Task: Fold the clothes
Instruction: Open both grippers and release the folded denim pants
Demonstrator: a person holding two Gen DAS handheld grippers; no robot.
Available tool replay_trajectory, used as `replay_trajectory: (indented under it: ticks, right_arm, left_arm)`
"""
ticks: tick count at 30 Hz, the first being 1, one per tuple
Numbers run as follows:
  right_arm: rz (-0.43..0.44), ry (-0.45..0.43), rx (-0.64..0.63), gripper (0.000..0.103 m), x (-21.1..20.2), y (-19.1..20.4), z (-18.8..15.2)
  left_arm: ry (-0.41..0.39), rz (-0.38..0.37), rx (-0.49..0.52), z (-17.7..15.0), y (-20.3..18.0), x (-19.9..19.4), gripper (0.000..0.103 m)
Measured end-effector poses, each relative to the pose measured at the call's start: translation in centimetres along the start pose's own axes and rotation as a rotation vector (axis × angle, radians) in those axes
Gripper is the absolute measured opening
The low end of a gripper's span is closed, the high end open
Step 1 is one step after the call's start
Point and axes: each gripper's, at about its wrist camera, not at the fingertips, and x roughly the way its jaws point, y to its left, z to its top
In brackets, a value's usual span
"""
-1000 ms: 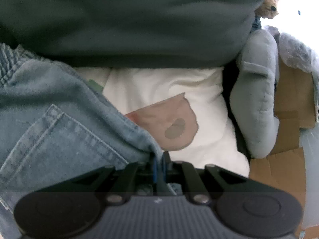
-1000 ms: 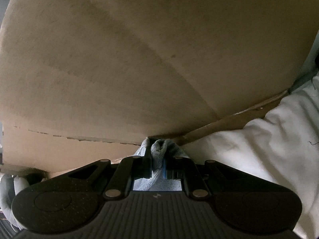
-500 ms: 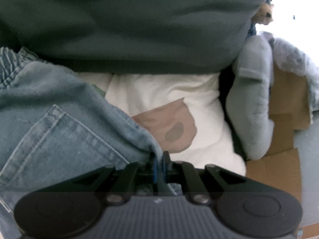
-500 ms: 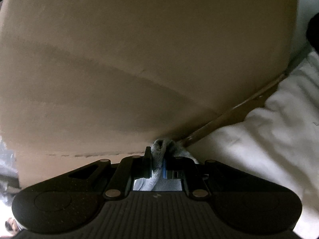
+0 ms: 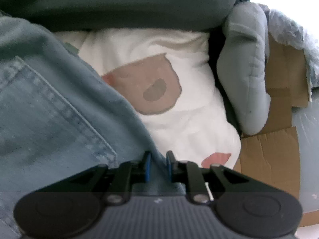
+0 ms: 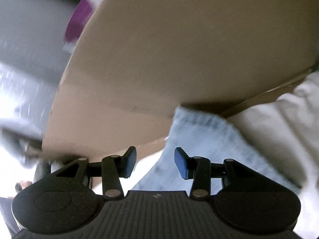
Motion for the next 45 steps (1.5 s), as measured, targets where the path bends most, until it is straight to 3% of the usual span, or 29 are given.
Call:
replay_trajectory:
  ticks: [4, 5, 9, 13, 17, 18, 21, 30, 31, 33, 36, 40, 45]
  right_arm:
    - [-0.002, 0.060, -0.086, 0.049, 2.1, 1.5, -2.0]
    - [-0.005, 0.073, -0.113, 0.049, 2.6, 1.8, -2.6]
    - [-0.015, 0.126, -0.200, 0.049, 4.4, 3.2, -5.1]
    - [-0.027, 0.166, -0.281, 0.049, 6.3, 4.1, -4.8]
    - [-0.052, 0.189, -0.372, 0.049, 4.3, 5.7, -6.5]
    - [-0.054, 0.192, -0.395, 0.049, 4.7, 6.2, -7.1]
    - [-0.059, 0.204, -0.463, 0.049, 5.6, 7.5, -8.6]
    - [-0.069, 0.220, -0.589, 0.049, 5.7, 9.5, -10.1]
    - [-0.071, 0.221, -0.597, 0.049, 5.8, 9.6, -10.3]
    - [-0.077, 0.217, -0.610, 0.049, 6.0, 9.8, -10.8]
    - [-0.102, 0.179, -0.593, 0.049, 6.6, 9.8, -11.4]
    - [-0.110, 0.180, -0.598, 0.050, 8.1, 10.3, -12.9]
    - [-0.084, 0.204, -0.715, 0.066, 8.9, 11.8, -15.3]
  left_arm:
    - [0.015, 0.020, 0.014, -0.1, -0.6, 1.0, 0.010]
    - [0.009, 0.031, 0.022, -0.1, -0.7, 1.0, 0.006]
    - [-0.025, 0.055, 0.061, -0.2, -1.4, 0.8, 0.003]
    - [-0.033, 0.045, 0.036, 0.3, -1.4, 0.9, 0.003]
    - [0.015, 0.079, 0.104, 0.6, -1.9, 1.8, 0.007]
    - [0.034, 0.084, 0.124, 0.7, -2.2, 1.8, 0.012]
    - [0.071, 0.081, 0.264, 0.8, -4.4, 0.7, 0.025]
    - [0.140, 0.094, 0.699, -1.0, -11.0, -0.3, 0.039]
    - [0.140, 0.098, 0.741, -1.4, -11.7, -0.2, 0.043]
    - [0.137, 0.106, 0.829, -2.3, -12.9, 0.1, 0.066]
    - [0.146, 0.103, 0.965, -4.2, -13.8, 0.9, 0.068]
    - [0.193, 0.096, 1.031, -6.7, -13.8, 2.2, 0.066]
    - [0.280, 0.068, 1.094, -9.5, -13.2, 4.4, 0.058]
